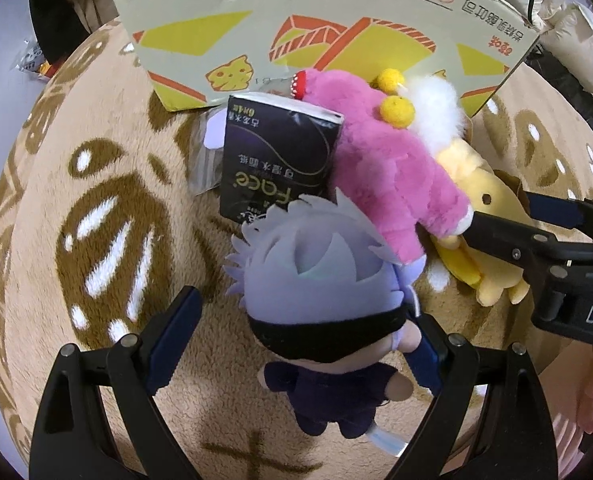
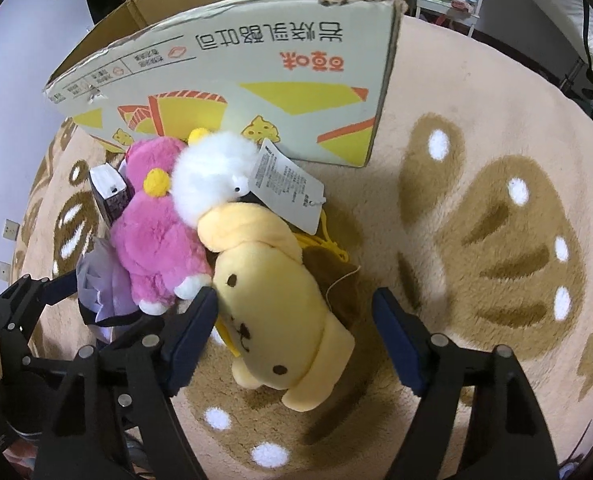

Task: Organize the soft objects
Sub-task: 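Grasp the yellow dog plush with the right tool while the left tool grasps the white-haired doll, then lift the yellow dog plush and white-haired doll toward the box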

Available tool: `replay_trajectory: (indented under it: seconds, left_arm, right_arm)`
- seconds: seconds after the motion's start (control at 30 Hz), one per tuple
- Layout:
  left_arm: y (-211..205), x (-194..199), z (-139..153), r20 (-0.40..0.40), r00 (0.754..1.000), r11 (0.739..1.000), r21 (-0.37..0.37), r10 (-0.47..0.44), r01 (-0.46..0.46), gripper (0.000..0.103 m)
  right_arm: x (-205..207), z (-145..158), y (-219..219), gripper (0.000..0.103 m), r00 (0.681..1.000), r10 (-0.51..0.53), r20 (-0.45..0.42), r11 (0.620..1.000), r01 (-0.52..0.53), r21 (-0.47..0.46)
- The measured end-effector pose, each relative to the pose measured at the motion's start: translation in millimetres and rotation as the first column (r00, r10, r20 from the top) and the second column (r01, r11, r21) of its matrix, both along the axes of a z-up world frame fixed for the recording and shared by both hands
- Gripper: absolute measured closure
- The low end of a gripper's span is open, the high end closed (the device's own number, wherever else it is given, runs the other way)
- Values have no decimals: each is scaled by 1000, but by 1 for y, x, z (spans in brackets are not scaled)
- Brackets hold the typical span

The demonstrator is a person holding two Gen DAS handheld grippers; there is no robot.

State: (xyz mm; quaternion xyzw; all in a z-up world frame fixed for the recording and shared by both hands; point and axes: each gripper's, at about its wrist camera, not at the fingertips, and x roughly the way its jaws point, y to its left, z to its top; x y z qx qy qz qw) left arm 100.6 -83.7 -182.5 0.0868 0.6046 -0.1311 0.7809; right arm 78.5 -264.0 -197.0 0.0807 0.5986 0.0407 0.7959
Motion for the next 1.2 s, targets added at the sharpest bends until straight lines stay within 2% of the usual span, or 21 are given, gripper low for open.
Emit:
replay_trajectory:
  seconds: [0.23,0.3,0.37,0.47,0.5,0.67,0.9,1.07,1.2]
  left_arm:
    - [7,3,-5,-30,999,999,-26,42,-42,15]
    - [9,3,-7,-42,998,998,-45,44,-46,23]
    - [11,0,-7,-42,998,997,-57,41,-43,30]
    - [10,-4,-6,-53,998,995,-95,27,-32,46]
    - [9,-6,-4,-53,998,995,-97,29,-34,47]
    - [16,-12,0,-45,998,991,-120,54,-59,49]
    - [29,-20,19,31,995,988,-124,93,-88,49]
    - [30,-31,32,109,990,990,-115,91,-79,49]
    - [33,-37,49,193,975,988,-128,107,-83,49]
  right_arm:
    - [8,-15,0,20,999,-3,-47,999,5,52]
    - [9,-17,0,22,999,-3,-52,998,6,63]
    - [9,-18,1,33,999,9,-51,996,-5,86]
    - [7,-16,3,35,999,25,-37,998,-22,65]
    - [7,-16,3,35,999,26,-34,998,-24,60]
    - [5,-12,4,35,1000,26,-12,998,-25,52]
    - [1,-3,8,38,999,28,24,999,-29,16]
    - [-3,10,18,42,996,17,89,1000,-15,-17]
    - [-9,23,14,42,986,8,164,1000,-5,-18]
